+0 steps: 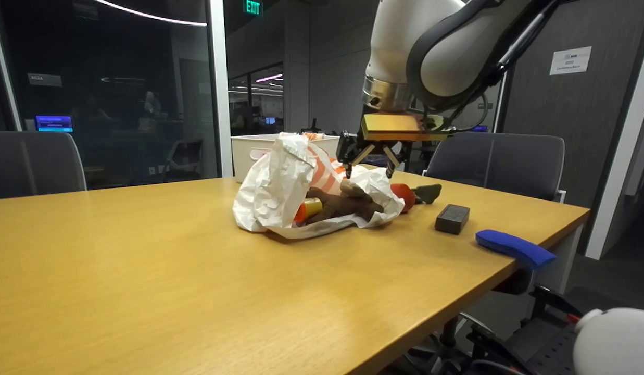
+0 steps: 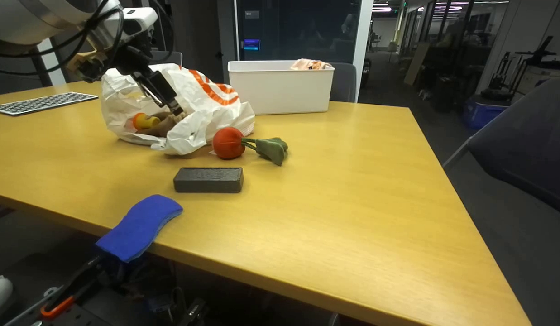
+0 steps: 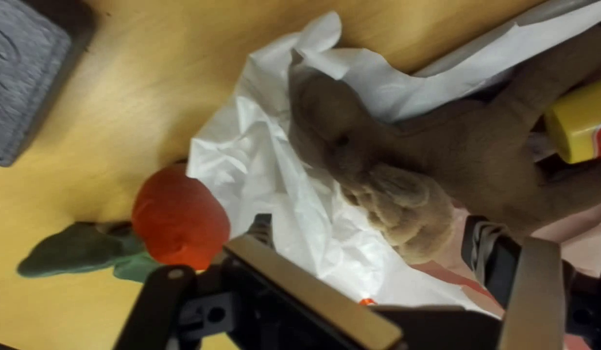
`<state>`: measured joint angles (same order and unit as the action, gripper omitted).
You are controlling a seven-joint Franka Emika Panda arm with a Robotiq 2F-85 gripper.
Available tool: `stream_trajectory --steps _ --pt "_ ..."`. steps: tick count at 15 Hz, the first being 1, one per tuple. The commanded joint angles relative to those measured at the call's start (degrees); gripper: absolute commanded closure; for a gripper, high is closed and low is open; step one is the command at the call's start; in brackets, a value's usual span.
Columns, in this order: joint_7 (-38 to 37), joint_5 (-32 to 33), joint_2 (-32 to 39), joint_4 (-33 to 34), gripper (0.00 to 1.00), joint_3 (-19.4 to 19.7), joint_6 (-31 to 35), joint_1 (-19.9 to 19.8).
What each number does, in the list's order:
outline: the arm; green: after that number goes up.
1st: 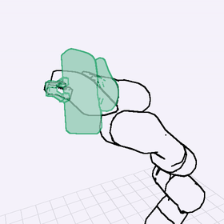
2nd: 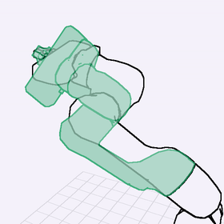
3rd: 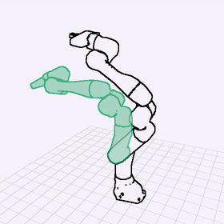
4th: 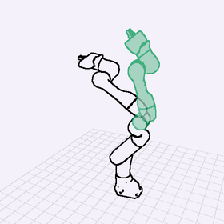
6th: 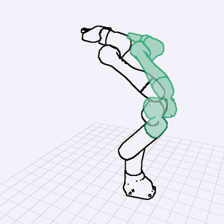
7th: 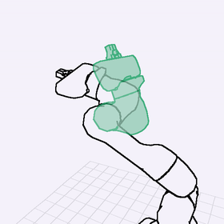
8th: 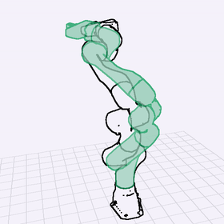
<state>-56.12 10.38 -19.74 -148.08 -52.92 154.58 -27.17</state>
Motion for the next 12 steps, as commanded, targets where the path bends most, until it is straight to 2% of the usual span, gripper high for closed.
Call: stream_trajectory --steps 1,4,5,7,9,11,12 --pt "-2.3 -2.9 -11.3 -7.4 0.00 12.0 -3.2 10.6" --pt "-1.5 -1.0 -15.5 -10.5 0.00 19.1 -5.6 14.7" --pt "-2.8 1.0 -10.1 -7.6 0.00 17.5 -4.8 13.4" --pt "-2.6 0.8 -12.6 -9.3 0.00 20.0 -5.3 15.0" --pt "-2.5 0.7 -13.3 -9.9 0.00 20.2 -5.4 15.4" --pt "-2.8 1.2 -12.3 -9.3 0.00 20.3 -4.8 14.6" --pt "-2.1 1.3 -10.6 -8.3 0.00 21.6 -5.5 14.1"
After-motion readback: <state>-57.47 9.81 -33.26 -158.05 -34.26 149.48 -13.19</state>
